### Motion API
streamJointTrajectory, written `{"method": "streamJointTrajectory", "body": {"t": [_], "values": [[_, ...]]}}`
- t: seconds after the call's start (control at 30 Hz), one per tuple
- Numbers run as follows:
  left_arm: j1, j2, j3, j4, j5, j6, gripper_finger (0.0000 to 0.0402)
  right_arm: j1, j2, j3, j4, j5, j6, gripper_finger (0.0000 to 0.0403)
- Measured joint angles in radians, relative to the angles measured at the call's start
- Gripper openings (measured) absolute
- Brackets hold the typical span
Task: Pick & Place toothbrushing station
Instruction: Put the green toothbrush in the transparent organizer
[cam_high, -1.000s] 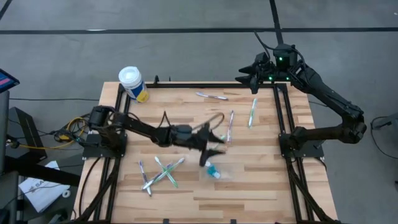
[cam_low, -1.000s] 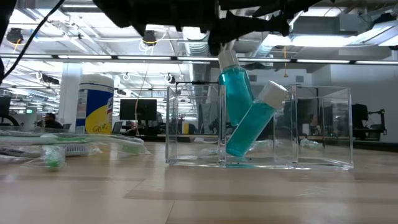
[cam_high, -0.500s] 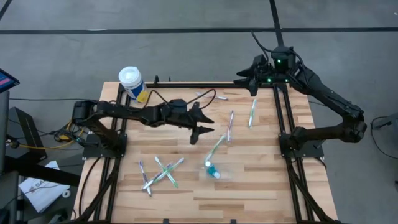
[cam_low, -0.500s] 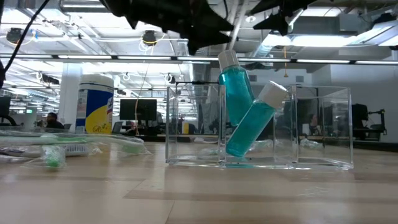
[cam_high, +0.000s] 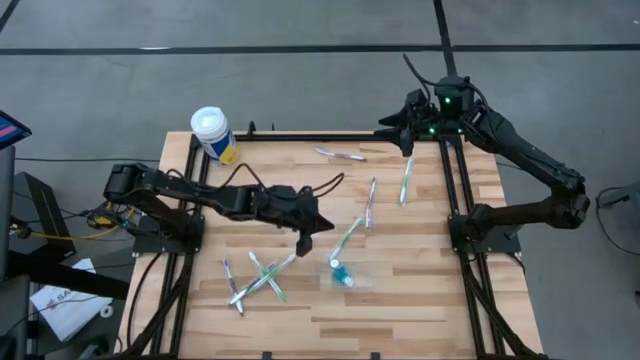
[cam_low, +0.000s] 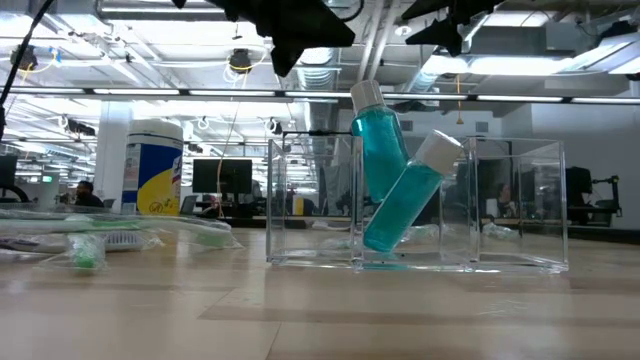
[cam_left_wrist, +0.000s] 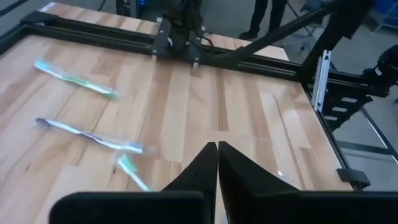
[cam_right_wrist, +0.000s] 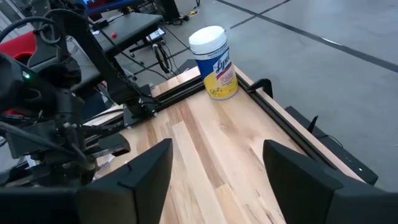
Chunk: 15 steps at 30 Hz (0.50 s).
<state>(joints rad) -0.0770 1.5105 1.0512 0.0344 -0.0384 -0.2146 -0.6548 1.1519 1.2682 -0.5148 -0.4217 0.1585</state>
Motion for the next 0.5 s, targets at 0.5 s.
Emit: {"method": "streamJointTrajectory", "body": {"t": [0.5], "values": [[-0.152,0.192,0.0,0.255,-0.099,-0.167,0.0,0.0,0.0,0.0,0.0,0.003,-0.035,0.0143]]}}
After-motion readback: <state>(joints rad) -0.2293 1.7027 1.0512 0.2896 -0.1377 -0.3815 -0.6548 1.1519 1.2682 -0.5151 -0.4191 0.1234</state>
